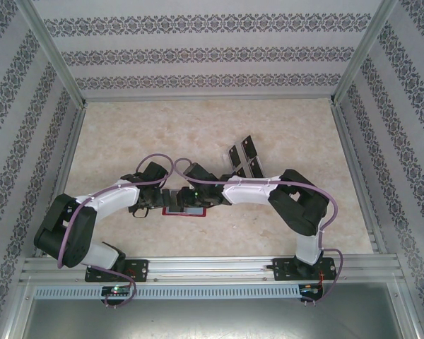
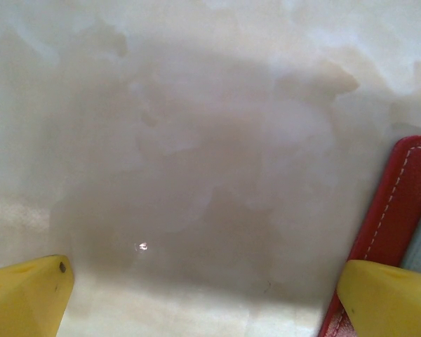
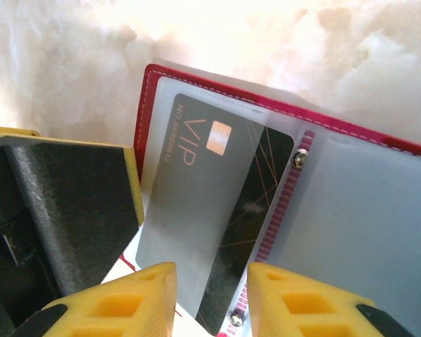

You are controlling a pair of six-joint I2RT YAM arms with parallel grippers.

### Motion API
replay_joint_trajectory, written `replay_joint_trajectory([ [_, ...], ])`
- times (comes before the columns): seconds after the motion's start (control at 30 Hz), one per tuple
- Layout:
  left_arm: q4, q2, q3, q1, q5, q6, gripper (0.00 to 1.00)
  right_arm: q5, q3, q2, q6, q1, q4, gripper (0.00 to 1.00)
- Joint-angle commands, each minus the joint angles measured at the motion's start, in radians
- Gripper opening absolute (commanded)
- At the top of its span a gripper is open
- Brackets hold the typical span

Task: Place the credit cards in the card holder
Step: Insert the credit card into the card slot.

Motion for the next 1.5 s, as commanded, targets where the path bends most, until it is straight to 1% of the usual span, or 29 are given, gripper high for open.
replay_joint_trajectory([
  [0.0, -0.004, 0.03, -0.038, -0.025, 0.034, -0.001, 1.0, -0.014, 0.015, 0.005, 0.014, 0.0, 0.026, 0.28],
  [0.07, -0.003, 0.031, -0.038, -0.024, 0.035, -0.001, 1.0, -0.016, 0.017, 0.012, 0.019, 0.0, 0.029, 0.25],
  [0.2, -0.003, 0.031, -0.04, -0.025, 0.035, 0.0, 1.0, -0.019, 0.016, 0.024, 0.022, 0.0, 0.032, 0.22],
  [0.77, -0.007, 0.03, -0.037, -0.024, 0.035, 0.002, 1.0, -0.01, -0.04, 0.025, 0.037, -0.003, 0.038, 0.23],
  [0.9, -0.006, 0.031, -0.036, -0.025, 0.035, 0.002, 1.0, -0.017, -0.039, 0.029, 0.04, -0.005, 0.047, 0.22],
  [1.1, -0.007, 0.033, -0.035, -0.026, 0.037, 0.002, 1.0, -0.039, -0.039, 0.04, 0.048, -0.009, 0.074, 0.08],
  [1.23, -0.007, 0.032, -0.034, -0.025, 0.037, 0.002, 1.0, -0.045, -0.036, 0.043, 0.047, -0.009, 0.081, 0.02],
  [1.47, -0.002, 0.037, -0.035, -0.026, 0.042, 0.002, 1.0, -0.063, -0.025, 0.05, 0.051, -0.009, 0.095, 0.0],
])
